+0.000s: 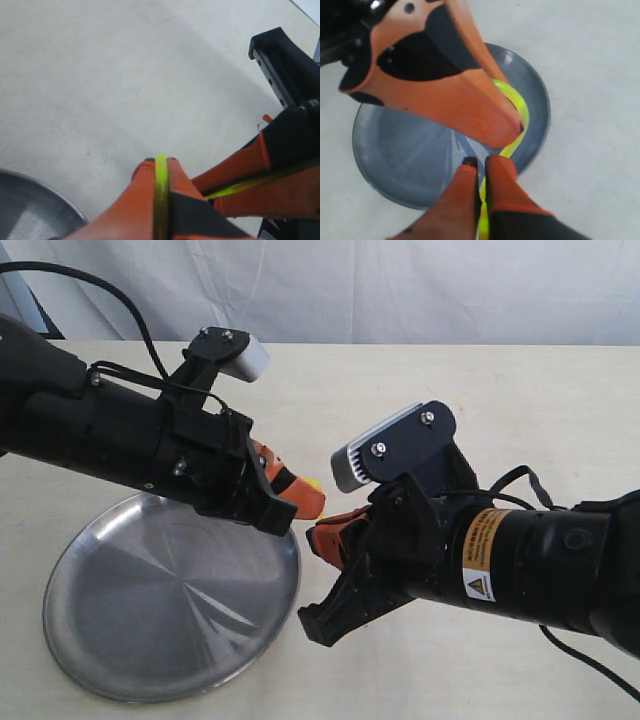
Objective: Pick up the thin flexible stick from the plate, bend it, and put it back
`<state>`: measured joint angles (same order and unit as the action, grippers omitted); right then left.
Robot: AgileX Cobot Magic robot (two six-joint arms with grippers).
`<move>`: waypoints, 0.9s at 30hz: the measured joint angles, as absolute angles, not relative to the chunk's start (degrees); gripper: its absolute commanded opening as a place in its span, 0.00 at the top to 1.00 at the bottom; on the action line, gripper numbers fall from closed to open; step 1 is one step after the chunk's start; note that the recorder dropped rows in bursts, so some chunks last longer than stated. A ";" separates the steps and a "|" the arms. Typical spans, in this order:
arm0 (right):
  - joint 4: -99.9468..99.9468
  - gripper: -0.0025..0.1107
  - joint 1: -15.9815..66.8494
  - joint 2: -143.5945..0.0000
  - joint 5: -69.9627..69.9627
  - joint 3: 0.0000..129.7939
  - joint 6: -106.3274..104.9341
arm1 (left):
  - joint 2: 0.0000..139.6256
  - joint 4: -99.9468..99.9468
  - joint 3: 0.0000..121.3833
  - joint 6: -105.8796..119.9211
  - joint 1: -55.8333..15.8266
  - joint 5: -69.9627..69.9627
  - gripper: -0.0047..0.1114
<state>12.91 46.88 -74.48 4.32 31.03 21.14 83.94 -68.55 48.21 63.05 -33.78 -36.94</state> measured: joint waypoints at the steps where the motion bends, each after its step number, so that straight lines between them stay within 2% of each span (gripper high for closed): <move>1: 12.91 0.99 46.88 -74.48 4.32 31.03 21.14 | 83.94 -68.55 48.21 63.05 -33.78 -36.94 0.96; 27: 14.87 0.99 47.10 -74.48 4.90 31.03 21.14 | 83.94 -69.67 48.21 64.61 -33.99 -38.10 0.96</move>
